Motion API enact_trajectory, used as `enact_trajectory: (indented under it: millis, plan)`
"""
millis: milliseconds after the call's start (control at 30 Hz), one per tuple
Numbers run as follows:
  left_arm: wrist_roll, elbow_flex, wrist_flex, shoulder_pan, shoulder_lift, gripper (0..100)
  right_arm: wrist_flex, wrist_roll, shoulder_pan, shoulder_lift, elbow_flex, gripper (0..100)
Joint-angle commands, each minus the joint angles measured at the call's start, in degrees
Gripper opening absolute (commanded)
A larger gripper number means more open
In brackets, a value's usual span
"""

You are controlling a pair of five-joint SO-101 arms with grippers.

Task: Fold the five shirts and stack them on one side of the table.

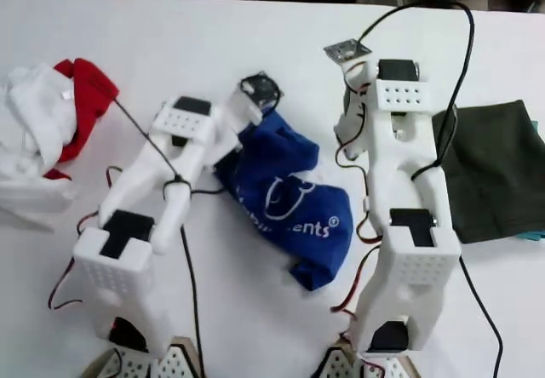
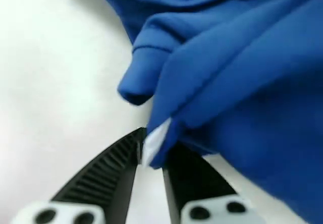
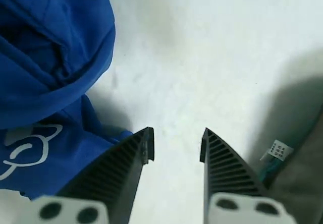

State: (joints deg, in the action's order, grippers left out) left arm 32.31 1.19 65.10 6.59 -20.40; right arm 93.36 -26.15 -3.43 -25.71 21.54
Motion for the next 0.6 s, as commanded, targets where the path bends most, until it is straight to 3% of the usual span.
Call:
enact_trajectory:
  millis: [0, 167, 300, 567]
  plan:
    - [0.2, -8.1, 10.5, -2.2, 3.4, 3, -0.7, -0.2, 0.0, 5.1, 0.3, 16.1]
    - [3.3, -15.9, 25.2, -6.0, 13.5, 3, -1.5, 0.3, 0.0, 5.1, 0.4, 16.1]
    - [9.1, -13.7, 35.6, -8.1, 20.3, 3, -5.1, 3.7, -0.6, 5.1, 1.8, 16.3]
    - [20.2, 4.9, 33.6, -22.0, 26.6, 3, -11.8, 13.2, -9.5, 4.4, 14.7, 16.6]
